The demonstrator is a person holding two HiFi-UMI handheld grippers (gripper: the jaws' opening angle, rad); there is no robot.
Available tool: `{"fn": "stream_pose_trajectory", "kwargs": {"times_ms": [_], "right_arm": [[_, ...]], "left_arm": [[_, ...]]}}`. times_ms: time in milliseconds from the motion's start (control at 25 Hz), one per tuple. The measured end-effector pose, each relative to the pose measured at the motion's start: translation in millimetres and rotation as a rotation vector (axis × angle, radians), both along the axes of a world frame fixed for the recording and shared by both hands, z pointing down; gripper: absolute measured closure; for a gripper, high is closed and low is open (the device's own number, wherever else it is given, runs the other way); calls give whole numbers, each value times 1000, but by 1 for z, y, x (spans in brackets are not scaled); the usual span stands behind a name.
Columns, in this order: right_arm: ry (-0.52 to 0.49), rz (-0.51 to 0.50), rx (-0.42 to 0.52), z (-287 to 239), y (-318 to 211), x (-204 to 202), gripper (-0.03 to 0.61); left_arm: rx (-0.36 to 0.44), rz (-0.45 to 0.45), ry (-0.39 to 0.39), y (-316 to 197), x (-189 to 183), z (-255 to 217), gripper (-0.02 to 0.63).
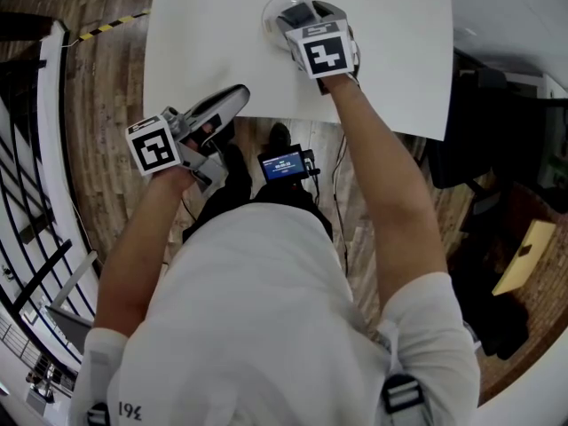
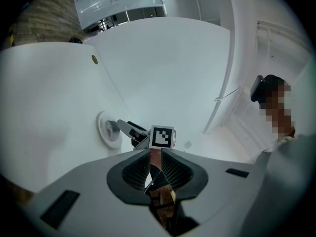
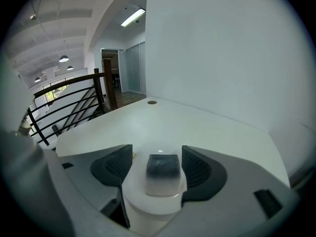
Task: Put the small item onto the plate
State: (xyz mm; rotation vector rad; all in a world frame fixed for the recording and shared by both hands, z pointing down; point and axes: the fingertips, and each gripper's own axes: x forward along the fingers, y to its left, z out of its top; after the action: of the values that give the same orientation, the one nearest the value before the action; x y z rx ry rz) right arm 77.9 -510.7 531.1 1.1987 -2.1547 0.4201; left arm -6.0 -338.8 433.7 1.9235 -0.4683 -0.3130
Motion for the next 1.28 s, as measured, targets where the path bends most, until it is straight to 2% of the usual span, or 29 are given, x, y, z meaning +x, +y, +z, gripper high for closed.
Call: {"fn": "stream_pose_trajectory", "kwargs": {"times_ms": [240, 280, 400, 640, 760, 1280], "right_arm": [[-74, 28, 2, -16, 11, 5, 277], [-83, 33, 5, -19, 14, 7, 324], [-106, 37, 4, -26, 24, 7, 373], [-116, 48, 30, -48, 44, 8, 522], [-130, 63, 42, -61, 52, 9, 577], [-204, 92, 103, -118, 95, 3, 577]], "left_arm": [[21, -18, 15, 0, -3, -11, 565], [26, -20, 16, 1, -3, -13, 565], [39, -25, 25, 3, -5, -20, 565], [49, -30, 65, 10, -5, -40, 565], [56, -31, 74, 15, -7, -50, 565], [166, -18, 110, 40, -21, -94, 565]]}}
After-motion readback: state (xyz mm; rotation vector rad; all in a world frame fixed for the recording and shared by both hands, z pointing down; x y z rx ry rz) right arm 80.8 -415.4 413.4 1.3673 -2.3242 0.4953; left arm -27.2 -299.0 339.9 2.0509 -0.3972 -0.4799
